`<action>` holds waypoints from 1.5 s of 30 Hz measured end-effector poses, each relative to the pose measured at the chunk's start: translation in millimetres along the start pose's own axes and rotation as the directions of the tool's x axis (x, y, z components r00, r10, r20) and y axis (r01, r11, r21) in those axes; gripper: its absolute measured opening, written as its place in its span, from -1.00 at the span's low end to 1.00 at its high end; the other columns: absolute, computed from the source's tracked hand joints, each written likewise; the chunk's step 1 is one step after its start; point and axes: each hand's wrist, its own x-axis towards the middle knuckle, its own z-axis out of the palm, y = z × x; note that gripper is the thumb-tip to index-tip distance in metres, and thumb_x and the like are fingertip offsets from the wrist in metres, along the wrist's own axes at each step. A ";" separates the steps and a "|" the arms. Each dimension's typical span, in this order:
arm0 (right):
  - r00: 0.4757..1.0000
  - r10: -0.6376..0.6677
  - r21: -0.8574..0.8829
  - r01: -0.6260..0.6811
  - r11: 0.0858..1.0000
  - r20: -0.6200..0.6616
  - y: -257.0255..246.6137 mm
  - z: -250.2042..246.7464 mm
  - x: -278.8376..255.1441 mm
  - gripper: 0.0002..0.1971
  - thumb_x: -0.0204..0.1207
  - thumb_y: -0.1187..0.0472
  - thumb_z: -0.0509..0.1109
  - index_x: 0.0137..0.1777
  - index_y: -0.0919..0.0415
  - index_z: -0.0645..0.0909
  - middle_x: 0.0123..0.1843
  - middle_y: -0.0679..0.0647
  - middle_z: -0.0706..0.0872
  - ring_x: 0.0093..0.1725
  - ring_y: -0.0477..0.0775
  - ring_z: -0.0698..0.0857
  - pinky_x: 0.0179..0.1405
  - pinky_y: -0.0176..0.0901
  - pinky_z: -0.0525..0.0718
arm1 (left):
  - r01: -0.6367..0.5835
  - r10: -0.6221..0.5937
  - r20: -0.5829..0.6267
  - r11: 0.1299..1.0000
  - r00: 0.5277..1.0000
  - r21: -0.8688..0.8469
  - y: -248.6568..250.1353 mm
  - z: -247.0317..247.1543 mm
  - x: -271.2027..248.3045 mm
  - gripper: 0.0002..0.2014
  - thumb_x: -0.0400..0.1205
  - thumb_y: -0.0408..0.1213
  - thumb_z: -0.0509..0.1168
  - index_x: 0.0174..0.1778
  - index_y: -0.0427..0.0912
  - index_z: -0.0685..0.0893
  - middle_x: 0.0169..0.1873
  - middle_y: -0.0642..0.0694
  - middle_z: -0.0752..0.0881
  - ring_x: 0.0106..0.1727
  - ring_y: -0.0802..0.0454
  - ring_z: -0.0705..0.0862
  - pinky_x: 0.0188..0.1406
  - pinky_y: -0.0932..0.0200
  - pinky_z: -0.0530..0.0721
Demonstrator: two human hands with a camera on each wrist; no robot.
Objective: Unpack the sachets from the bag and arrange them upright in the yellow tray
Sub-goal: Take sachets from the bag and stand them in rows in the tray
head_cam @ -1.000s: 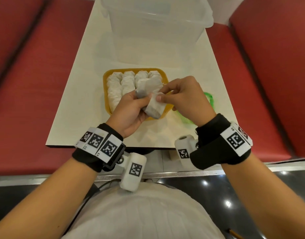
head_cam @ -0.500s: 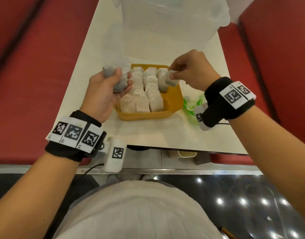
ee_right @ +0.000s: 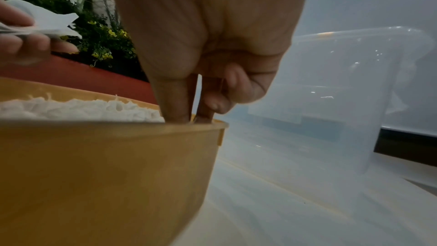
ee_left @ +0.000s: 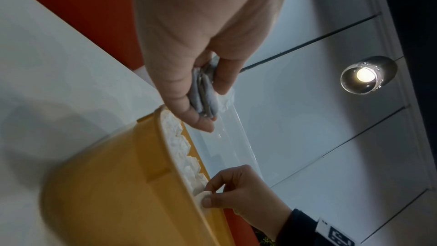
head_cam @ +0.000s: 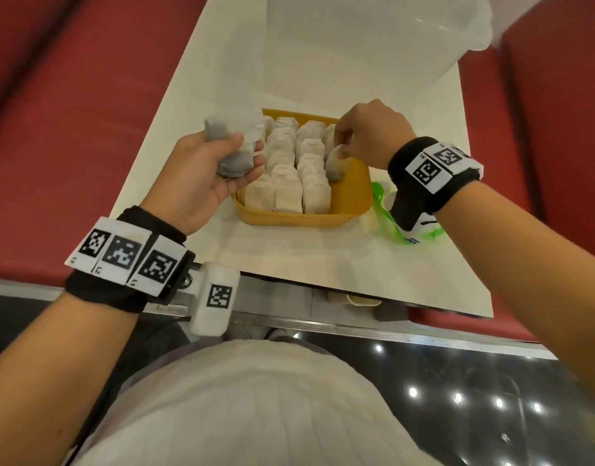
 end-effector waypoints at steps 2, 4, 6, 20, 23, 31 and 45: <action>1.000 -0.015 0.006 0.015 1.000 0.002 -1.5 1.4 0.7 -0.88 0.47 0.20 0.48 -0.01 0.14 0.72 -0.08 0.06 0.70 -0.10 0.12 0.62 -0.21 -0.11 0.46 | 0.041 -0.040 0.031 0.998 0.999 -0.040 0.0 2.6 -0.4 -0.81 0.73 -0.39 0.15 0.17 -0.32 0.62 -0.05 -0.21 0.77 -0.07 -0.06 0.78 -0.05 0.15 0.77; 1.000 -0.021 0.038 0.022 0.999 -0.015 -0.6 2.7 -0.2 -0.85 0.46 0.21 0.49 0.02 0.13 0.71 -0.01 0.08 0.72 -0.04 0.14 0.66 -0.16 -0.11 0.52 | 0.093 -0.087 0.072 0.993 0.994 -0.078 -0.3 5.8 -1.3 -0.75 0.74 -0.39 0.13 0.27 -0.38 0.57 -0.02 -0.25 0.77 -0.04 -0.09 0.79 -0.04 0.13 0.78; 0.997 -0.017 0.127 0.028 0.991 -0.081 0.0 -3.1 -4.2 -0.83 0.47 0.22 0.49 0.05 0.13 0.71 0.03 0.07 0.72 -0.04 0.08 0.65 -0.08 -0.14 0.57 | 0.117 -0.110 0.114 0.991 0.987 -0.061 -0.7 9.7 -2.6 -0.72 0.74 -0.42 0.10 0.32 -0.43 0.53 0.03 -0.29 0.76 -0.02 -0.10 0.79 -0.05 0.14 0.78; 0.958 0.078 0.718 0.151 0.680 -0.275 -42.3 -40.2 -68.8 -0.96 0.45 0.29 0.51 -0.17 0.26 0.73 -0.32 0.05 0.72 -0.37 -0.06 0.70 -0.46 -0.20 0.70 | 0.104 -0.139 0.263 0.984 0.955 0.144 -7.5 28.7 -14.2 -0.72 0.71 -0.51 0.16 0.33 -0.43 0.56 0.12 -0.29 0.76 0.08 -0.09 0.79 0.01 0.18 0.78; 0.934 0.056 0.683 0.216 0.698 -0.352 -31.5 -60.5 -80.6 -0.91 0.50 0.24 0.44 -0.09 0.26 0.74 -0.20 0.17 0.75 -0.25 0.06 0.71 -0.37 -0.17 0.73 | 0.113 -0.147 0.261 0.983 0.954 0.141 -7.4 25.2 -15.9 -0.69 0.68 -0.52 0.20 0.36 -0.44 0.55 0.16 -0.31 0.75 0.13 -0.12 0.78 -0.02 0.19 0.77; 0.961 -0.272 0.558 0.252 0.791 -0.048 -52.4 -77.6 -100.2 -0.94 0.54 0.27 0.45 -0.09 0.24 0.74 -0.23 0.01 0.73 -0.31 -0.06 0.66 -0.28 -0.24 0.72 | 0.046 -0.125 0.286 0.963 0.950 0.265 -5.3 30.9 -22.5 -0.73 0.59 -0.58 0.29 0.16 -0.26 0.67 0.16 -0.24 0.75 0.16 -0.11 0.74 -0.01 0.16 0.79; 0.984 -0.069 0.595 0.155 0.789 -0.165 -54.6 -52.4 -80.5 -0.91 0.42 0.37 0.53 -0.17 0.28 0.65 -0.24 0.02 0.66 -0.26 0.06 0.72 -0.34 -0.10 0.77 | -0.009 -0.054 0.256 0.971 0.965 0.238 -8.0 26.4 -15.4 -0.85 0.71 -0.40 0.21 0.04 -0.25 0.70 -0.03 -0.15 0.78 -0.05 0.06 0.80 -0.12 0.23 0.77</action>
